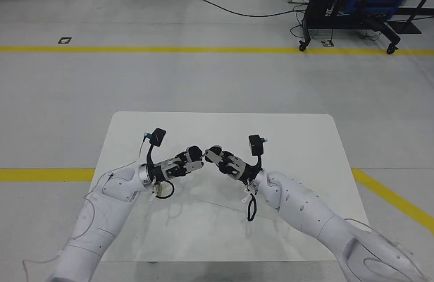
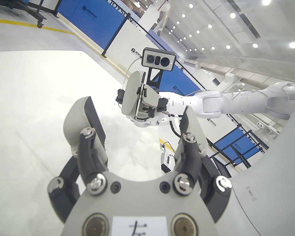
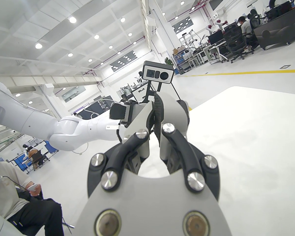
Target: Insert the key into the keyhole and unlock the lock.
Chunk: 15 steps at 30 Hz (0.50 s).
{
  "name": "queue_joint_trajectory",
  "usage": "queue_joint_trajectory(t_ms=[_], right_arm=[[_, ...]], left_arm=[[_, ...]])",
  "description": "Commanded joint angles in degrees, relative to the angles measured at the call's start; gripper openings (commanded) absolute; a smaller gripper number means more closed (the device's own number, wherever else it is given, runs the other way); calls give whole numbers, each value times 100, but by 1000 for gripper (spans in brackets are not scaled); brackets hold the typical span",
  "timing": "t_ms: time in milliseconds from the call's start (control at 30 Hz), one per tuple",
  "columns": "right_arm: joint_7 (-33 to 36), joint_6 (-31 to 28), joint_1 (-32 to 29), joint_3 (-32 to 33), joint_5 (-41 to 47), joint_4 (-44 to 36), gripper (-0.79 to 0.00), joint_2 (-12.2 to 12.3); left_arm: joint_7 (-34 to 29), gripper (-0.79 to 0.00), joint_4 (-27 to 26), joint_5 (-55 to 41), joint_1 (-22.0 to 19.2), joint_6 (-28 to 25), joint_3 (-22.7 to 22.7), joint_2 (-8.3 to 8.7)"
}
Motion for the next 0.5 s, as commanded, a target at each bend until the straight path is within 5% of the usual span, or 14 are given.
queue_joint_trajectory(t_ms=[0,467], right_arm=[[1,0,6,-8,6,6,-785,-4],[-9,0,35,-65,18,29,-785,-28]], left_arm=[[1,-603,-2,-16,7,0,3,-4],[2,-785,50,-13,1,0,-9,-10]])
